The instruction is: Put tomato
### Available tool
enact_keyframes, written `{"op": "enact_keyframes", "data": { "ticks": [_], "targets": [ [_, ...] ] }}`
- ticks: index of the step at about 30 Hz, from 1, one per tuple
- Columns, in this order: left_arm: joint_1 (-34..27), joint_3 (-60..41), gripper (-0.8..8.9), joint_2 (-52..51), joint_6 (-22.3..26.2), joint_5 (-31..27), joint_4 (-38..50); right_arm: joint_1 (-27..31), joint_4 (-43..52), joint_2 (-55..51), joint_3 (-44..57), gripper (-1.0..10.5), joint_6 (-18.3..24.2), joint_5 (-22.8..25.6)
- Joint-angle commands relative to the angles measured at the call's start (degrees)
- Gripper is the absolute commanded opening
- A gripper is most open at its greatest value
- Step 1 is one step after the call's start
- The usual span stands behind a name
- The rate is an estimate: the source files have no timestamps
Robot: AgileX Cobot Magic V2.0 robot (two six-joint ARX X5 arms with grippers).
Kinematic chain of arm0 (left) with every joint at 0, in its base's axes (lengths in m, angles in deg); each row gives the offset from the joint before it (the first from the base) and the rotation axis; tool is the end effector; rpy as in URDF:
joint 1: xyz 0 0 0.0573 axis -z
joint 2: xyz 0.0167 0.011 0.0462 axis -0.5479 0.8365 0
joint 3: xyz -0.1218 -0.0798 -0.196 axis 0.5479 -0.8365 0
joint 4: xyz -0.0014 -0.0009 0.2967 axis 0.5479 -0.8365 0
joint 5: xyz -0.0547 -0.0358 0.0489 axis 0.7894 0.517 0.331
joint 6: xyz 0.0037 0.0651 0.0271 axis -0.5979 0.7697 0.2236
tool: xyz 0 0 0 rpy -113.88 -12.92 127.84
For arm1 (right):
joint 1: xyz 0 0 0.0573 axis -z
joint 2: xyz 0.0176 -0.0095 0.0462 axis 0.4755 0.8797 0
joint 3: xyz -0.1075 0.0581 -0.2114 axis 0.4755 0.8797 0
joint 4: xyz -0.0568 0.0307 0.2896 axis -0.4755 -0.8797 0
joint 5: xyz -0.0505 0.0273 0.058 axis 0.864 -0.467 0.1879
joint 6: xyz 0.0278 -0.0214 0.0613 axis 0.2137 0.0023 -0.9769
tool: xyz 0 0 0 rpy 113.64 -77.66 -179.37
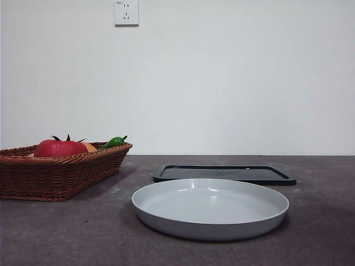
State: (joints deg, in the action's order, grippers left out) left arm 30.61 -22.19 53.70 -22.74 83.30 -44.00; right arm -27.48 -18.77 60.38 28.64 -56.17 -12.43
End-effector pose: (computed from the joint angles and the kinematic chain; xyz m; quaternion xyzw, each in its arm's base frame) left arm 0.1826 0.0019 0.1565 -0.2378 0.0980 -0.0159 0.9662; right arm 0.1849 0.0031 0.1600 0.1621 0.0675 0.0383 0.9837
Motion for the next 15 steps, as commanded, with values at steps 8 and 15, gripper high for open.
{"op": "enact_keyframes", "data": {
  "ticks": [8,15],
  "targets": [
    [-0.1,8.9,0.1,2.8,-1.3,2.1,-5.9,0.0,-5.7,0.9,-12.3,0.1,-2.1,-1.3],
    [-0.1,20.7,0.1,10.6,5.0,6.0,-12.4,0.0,-13.4,8.0,-23.4,0.1,1.9,-6.3]
  ]
}}
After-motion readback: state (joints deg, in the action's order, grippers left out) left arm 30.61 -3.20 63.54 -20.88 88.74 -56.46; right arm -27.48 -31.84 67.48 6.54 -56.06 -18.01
